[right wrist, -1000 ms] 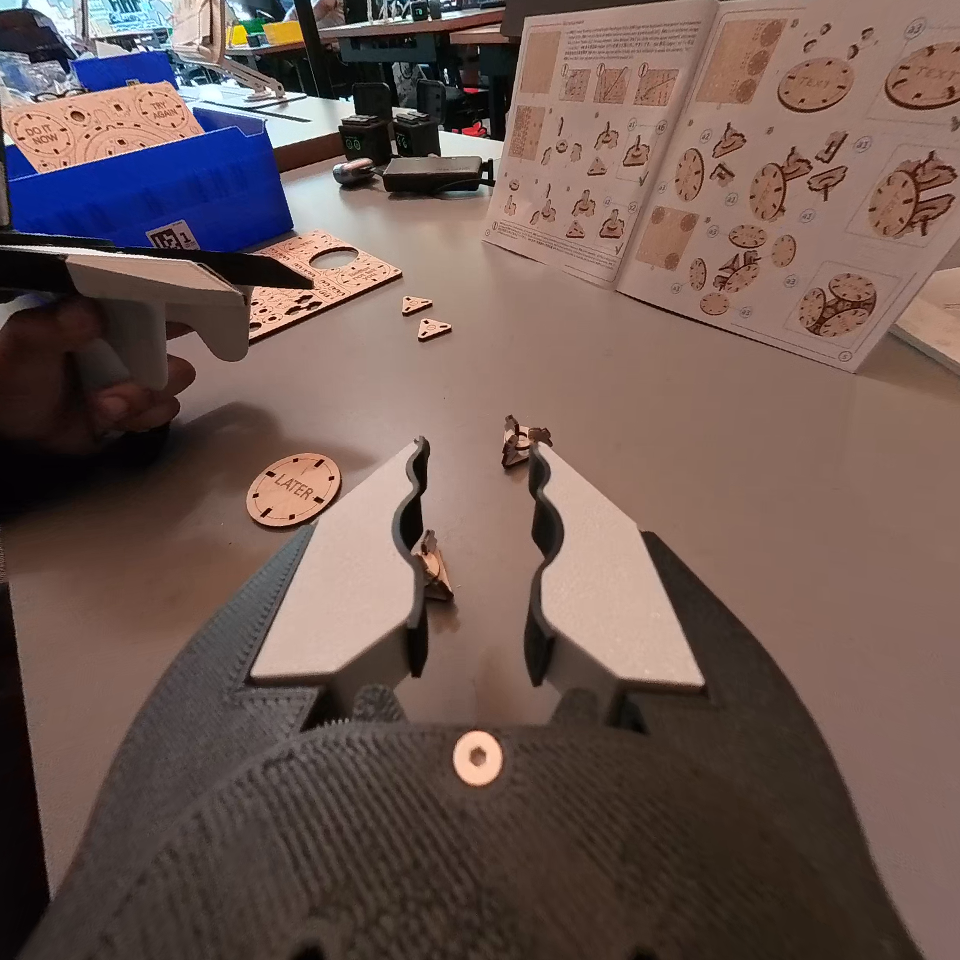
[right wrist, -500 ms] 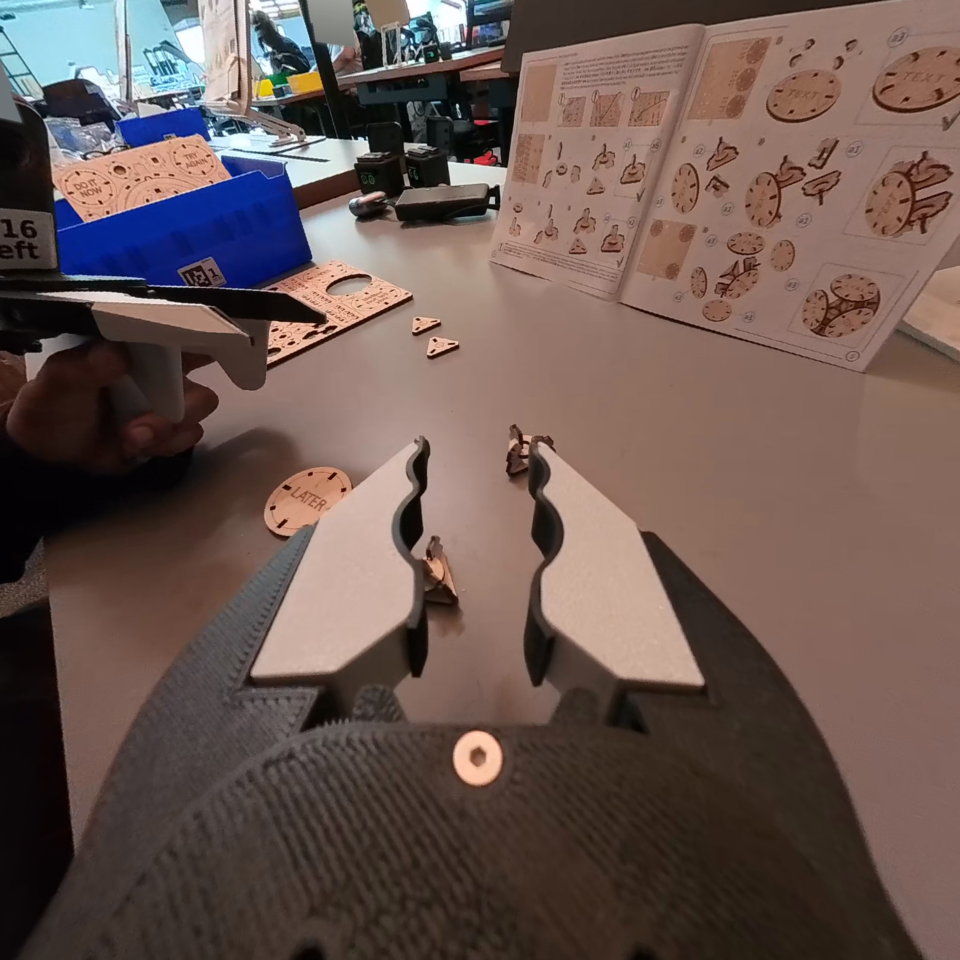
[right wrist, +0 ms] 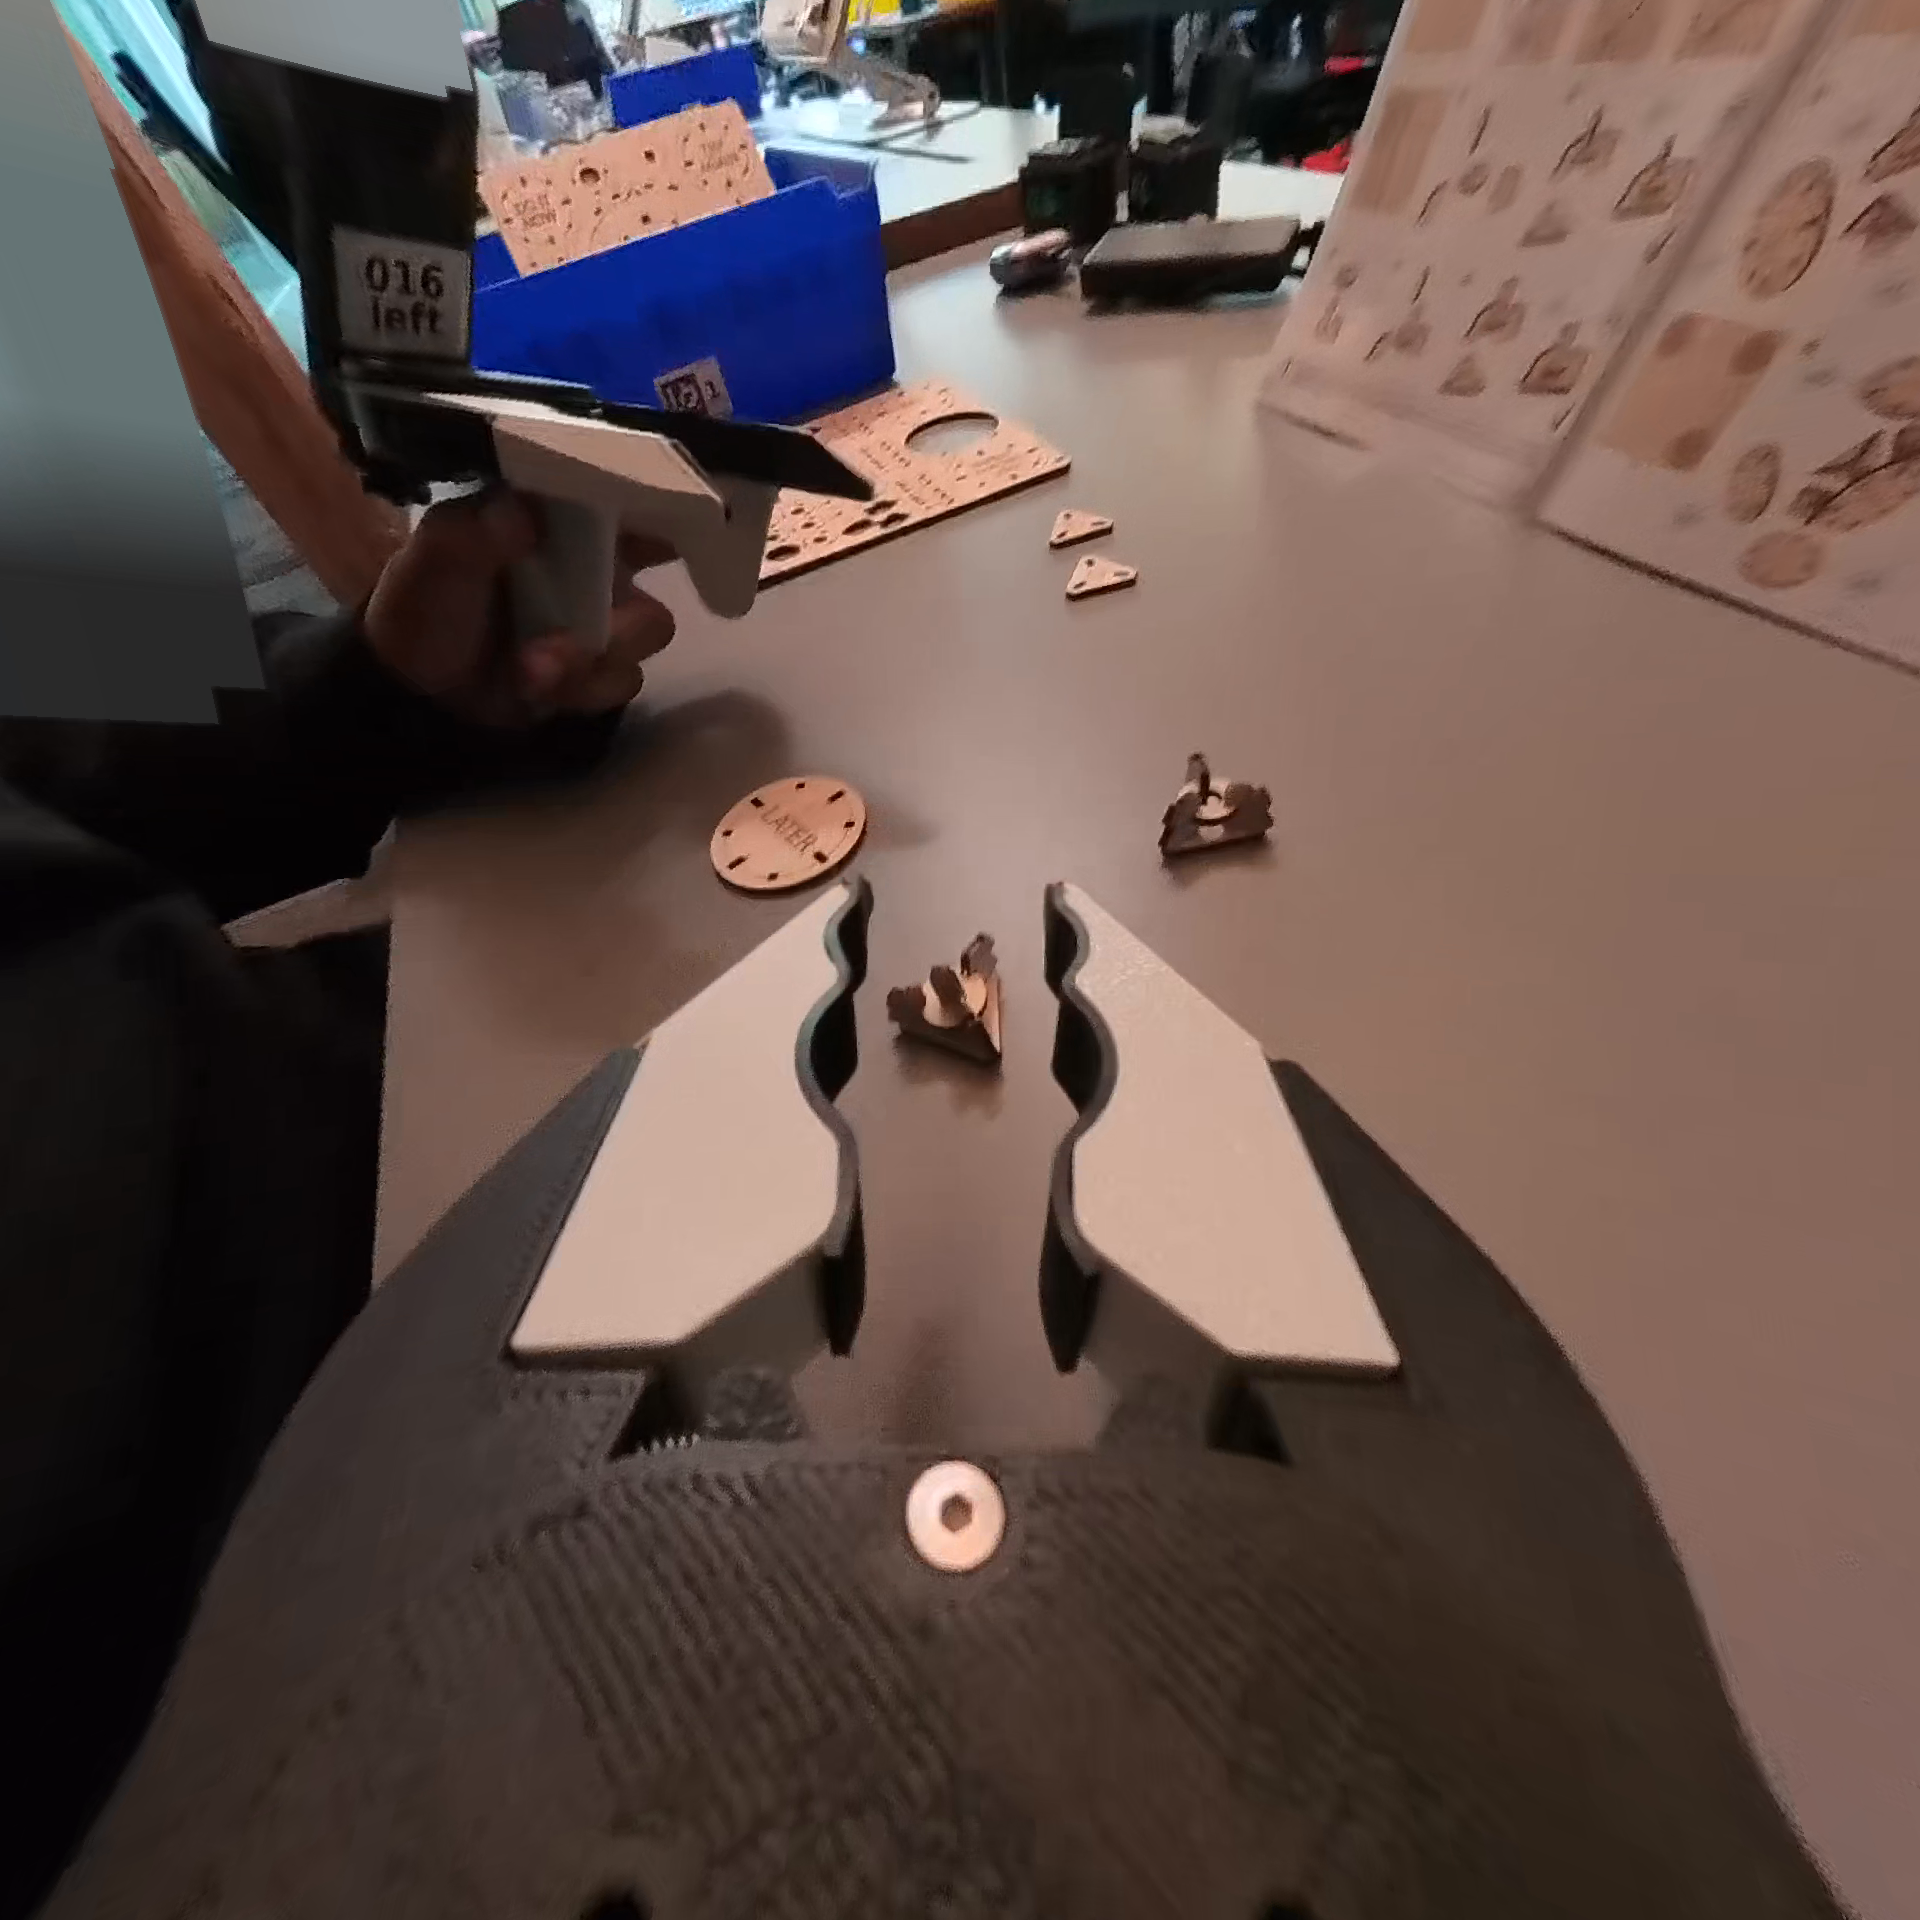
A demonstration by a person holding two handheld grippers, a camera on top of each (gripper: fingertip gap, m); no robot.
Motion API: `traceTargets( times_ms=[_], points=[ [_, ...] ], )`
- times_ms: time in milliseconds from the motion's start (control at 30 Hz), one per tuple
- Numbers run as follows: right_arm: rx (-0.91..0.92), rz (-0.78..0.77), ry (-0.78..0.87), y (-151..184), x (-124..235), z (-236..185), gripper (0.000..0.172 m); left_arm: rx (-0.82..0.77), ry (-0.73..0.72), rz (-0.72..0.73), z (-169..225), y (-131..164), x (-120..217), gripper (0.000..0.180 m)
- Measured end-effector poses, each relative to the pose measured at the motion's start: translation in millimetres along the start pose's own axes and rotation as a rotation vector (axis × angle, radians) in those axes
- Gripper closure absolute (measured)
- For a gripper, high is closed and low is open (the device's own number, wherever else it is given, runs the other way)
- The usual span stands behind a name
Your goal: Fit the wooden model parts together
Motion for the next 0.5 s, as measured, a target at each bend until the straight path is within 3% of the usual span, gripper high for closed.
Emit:
traceTargets(
  times_ms=[500],
  points=[
    [0.047, -0.307, 0.092, 20, -31, -3, 0.137, 0.005, 0.010, -0.006, 0, 0, -1, 0.126]
  ],
)
Point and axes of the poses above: each gripper's, where its closed fingertips meet, x back along the fingers, y out of its underside, z = x × y across the jaws, the point moved 6 cm from there along x, back along the fingers, and after that the axes turned 12 degrees about -z, right-handed, at the moved point
